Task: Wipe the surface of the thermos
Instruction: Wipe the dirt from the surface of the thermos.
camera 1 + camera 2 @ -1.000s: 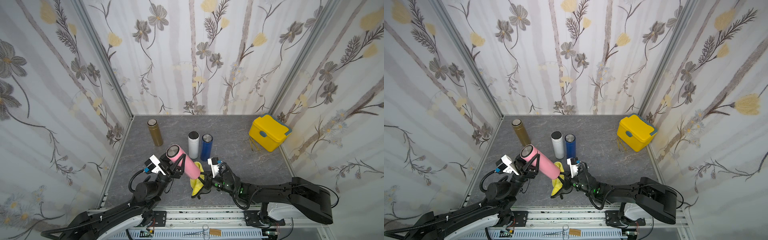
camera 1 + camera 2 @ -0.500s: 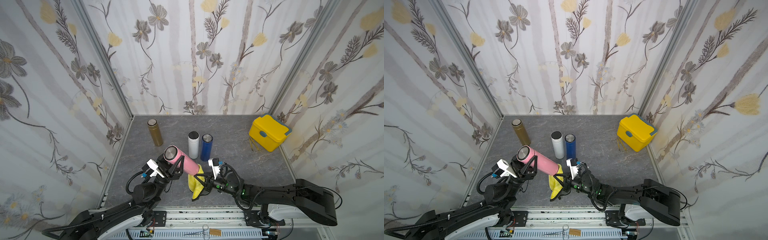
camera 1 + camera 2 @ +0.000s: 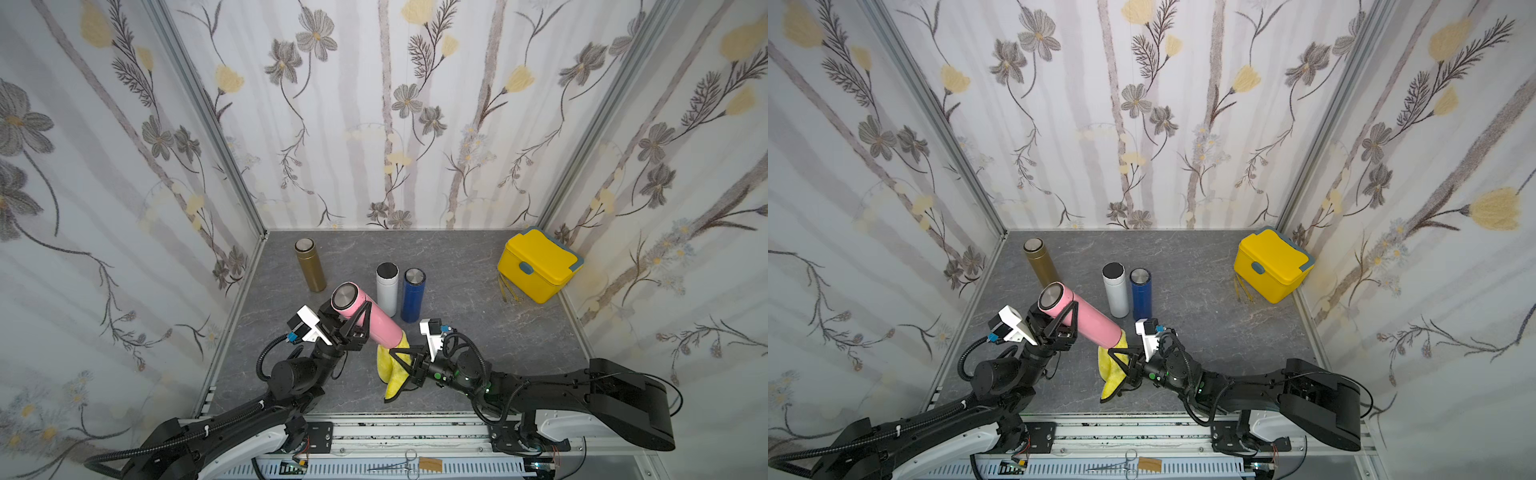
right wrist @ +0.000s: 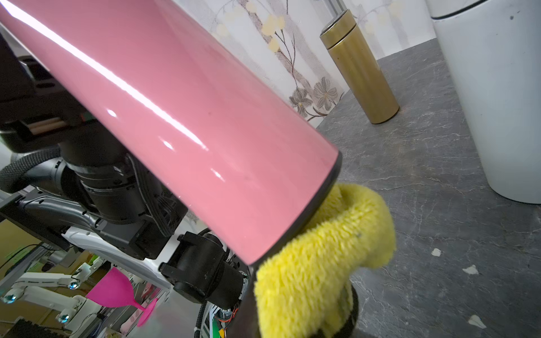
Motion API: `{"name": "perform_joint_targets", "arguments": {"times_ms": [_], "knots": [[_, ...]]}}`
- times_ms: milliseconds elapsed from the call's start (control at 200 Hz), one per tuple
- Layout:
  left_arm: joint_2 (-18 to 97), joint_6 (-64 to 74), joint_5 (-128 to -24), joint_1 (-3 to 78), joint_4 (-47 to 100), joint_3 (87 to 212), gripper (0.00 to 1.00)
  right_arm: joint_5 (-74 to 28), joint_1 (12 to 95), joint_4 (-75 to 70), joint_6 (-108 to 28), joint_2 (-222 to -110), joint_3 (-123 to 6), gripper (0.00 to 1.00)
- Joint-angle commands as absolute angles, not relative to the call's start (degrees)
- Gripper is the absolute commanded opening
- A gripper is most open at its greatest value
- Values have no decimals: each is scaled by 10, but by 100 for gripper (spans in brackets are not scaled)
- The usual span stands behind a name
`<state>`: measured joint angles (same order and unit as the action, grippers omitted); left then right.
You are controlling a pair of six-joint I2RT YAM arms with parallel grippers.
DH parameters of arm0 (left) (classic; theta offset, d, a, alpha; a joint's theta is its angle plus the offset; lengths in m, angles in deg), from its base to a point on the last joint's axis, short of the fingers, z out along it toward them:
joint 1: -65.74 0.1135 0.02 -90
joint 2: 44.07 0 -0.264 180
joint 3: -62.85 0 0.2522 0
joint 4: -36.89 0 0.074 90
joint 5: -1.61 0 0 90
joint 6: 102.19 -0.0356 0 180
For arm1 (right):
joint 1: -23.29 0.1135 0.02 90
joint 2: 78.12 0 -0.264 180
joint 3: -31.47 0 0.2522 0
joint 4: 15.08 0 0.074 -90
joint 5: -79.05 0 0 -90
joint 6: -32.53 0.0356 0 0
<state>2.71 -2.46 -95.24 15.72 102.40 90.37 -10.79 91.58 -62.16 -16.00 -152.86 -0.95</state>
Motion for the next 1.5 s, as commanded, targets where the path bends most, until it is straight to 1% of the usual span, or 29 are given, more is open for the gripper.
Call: {"name": "perform_joint_targets", "arguments": {"times_ms": [0, 110, 225, 330, 465, 580, 669, 769, 884, 999, 1129, 1319, 1434, 1499], "knots": [[21, 28, -926, 160, 1005, 915, 0, -91, 915, -700, -169, -1529, -2, 0], [18, 42, -915, 163, 994, 918, 0, -59, 905, -708, -181, -1506, 22, 0], [25, 50, -910, 168, 990, 922, 0, -87, 918, -676, -198, -1509, -5, 0], [33, 53, -905, 171, 994, 925, 0, -91, 931, -686, -203, -1519, -14, 0], [30, 53, -908, 173, 989, 923, 0, -55, 918, -712, -202, -1494, 22, 0], [28, 57, -907, 178, 986, 923, 0, -73, 908, -701, -210, -1485, 23, 0], [29, 61, -903, 179, 987, 924, 0, -87, 927, -677, -221, -1505, -10, 0], [31, 63, -901, 180, 987, 925, 0, -101, 936, -696, -223, -1525, -22, 0], [28, 64, -902, 183, 985, 925, 0, -65, 932, -716, -228, -1508, 2, 0], [25, 64, -900, 184, 983, 924, 0, -47, 915, -697, -221, -1485, 18, 0], [25, 65, -898, 183, 985, 924, 0, -79, 919, -680, -223, -1500, -1, 0], [24, 65, -897, 183, 983, 924, 0, -123, 935, -710, -230, -1532, -29, 0], [20, 63, -899, 185, 979, 923, 0, -82, 927, -729, -226, -1512, 1, 0], [18, 63, -898, 185, 980, 922, 0, -78, 910, -742, -210, -1499, 24, 0]]}}
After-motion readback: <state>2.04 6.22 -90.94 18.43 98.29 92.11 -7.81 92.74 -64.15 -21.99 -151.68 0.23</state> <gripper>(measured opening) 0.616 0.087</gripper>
